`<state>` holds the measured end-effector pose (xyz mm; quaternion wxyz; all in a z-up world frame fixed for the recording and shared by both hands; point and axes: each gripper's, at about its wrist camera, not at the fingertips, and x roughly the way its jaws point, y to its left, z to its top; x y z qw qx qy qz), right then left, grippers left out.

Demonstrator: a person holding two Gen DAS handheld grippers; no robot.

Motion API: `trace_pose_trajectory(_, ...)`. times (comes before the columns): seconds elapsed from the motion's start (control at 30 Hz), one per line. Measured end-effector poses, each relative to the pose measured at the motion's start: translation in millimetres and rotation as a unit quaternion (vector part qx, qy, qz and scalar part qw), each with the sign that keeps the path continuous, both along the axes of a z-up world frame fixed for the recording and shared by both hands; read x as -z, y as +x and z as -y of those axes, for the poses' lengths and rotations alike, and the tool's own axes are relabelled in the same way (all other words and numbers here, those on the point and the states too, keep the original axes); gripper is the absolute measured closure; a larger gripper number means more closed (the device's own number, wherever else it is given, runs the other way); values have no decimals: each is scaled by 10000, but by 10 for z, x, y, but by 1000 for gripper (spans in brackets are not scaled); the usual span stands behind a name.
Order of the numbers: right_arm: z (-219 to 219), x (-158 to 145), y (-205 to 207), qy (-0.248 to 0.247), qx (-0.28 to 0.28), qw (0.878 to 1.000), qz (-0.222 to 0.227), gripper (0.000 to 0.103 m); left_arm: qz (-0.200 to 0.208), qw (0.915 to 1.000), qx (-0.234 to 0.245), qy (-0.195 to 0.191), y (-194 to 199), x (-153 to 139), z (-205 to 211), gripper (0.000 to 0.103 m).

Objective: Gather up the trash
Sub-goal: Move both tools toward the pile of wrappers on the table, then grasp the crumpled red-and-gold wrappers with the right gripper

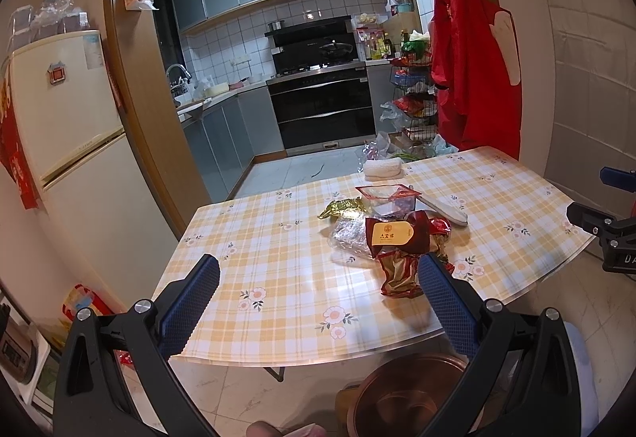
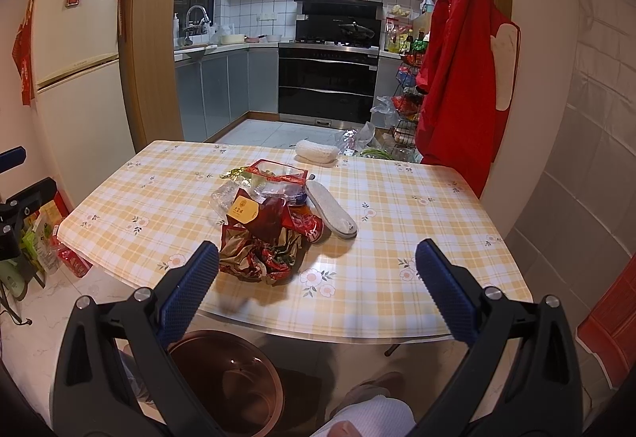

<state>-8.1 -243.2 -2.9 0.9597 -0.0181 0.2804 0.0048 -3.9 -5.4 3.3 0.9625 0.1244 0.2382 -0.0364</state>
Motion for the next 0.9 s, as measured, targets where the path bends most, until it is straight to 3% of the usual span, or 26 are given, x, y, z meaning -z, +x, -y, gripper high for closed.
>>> trace_pose_trajectory(0.2, 14, 3, 0, 29, -2, 10000, -12, 6, -2, 10000, 5, -5, 5, 3, -12, 5)
trace_pose_trajectory(0.47, 57, 229, 76, 169, -2, 9997, -171, 6, -142, 9998, -7, -166, 26, 120, 50, 5)
trace_pose_trajectory(0.6, 91, 381, 190, 242, 23, 9992, -320, 6, -385, 9988, 102, -292, 135, 238, 29, 5)
trace_pose_trajectory(0.9, 215, 780, 521, 283, 100, 9975, -642, 6, -803, 9966, 68, -159, 554, 668, 73, 5)
